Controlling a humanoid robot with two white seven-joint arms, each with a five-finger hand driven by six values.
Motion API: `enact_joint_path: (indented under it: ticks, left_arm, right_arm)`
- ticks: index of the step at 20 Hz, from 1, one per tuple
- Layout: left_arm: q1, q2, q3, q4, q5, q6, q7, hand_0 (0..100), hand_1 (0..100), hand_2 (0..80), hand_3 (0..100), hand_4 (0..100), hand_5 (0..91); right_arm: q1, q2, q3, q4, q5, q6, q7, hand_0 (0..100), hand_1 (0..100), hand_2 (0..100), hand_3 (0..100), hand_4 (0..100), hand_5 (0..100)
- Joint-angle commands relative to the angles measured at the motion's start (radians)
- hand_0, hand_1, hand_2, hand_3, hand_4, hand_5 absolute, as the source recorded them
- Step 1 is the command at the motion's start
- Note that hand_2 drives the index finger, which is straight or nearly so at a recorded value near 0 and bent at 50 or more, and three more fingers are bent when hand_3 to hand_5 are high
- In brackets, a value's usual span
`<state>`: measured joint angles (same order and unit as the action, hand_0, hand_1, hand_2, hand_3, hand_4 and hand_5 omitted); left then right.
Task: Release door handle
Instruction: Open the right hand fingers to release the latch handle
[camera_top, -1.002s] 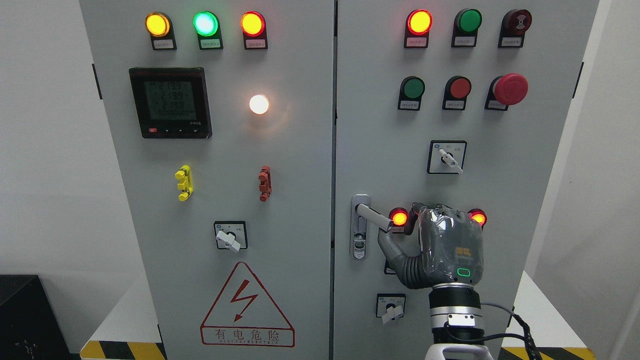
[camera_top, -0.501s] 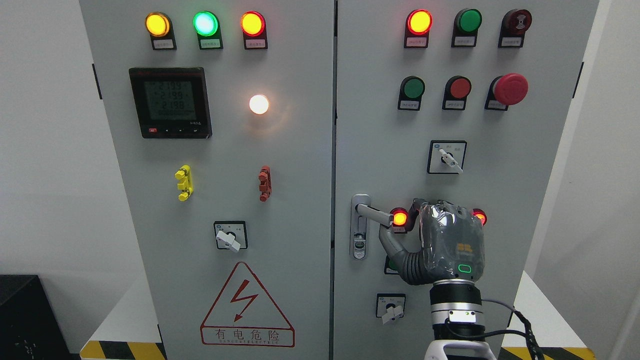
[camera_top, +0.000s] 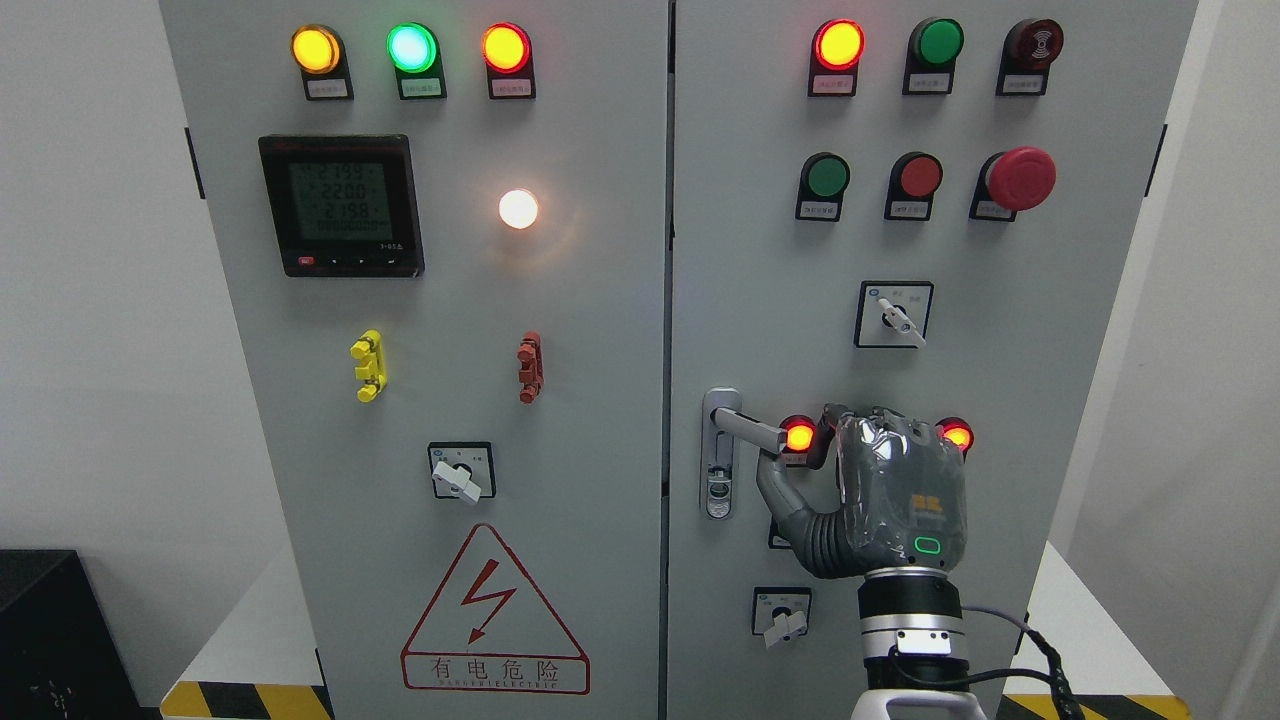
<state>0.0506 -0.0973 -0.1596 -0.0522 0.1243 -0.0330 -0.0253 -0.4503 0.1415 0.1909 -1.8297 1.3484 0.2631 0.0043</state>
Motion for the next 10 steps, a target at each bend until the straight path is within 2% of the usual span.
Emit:
enact_joint_path:
  ticks: [1, 7, 10]
  left_arm:
    - [0.000, -0.001, 0.000, 0.000, 0.000, 0.004, -0.001, 0, 0, 4.3, 10, 0, 0.0]
    - [0.000, -0.001, 0.000, 0.000, 0.000, 0.004, -0.001, 0, 0, 4.2, 10, 0, 0.0]
    - [0.000, -0.001, 0.000, 0.000, 0.000, 0.004, -0.001, 0, 0, 4.1, 10, 0, 0.0]
  right_arm:
    - [0.051, -0.002, -0.001, -0.046, 0.000, -0.018, 0.000, 41, 43, 71, 100, 78, 73]
    - [0.151, -0.002, -0.031, -0.120, 0.000, -0.080, -0.003, 40, 44, 67, 96, 78, 70]
    - [0.215, -0.002, -0.073, -0.154, 0.000, -0.122, -0.032, 39, 41, 66, 95, 76, 67]
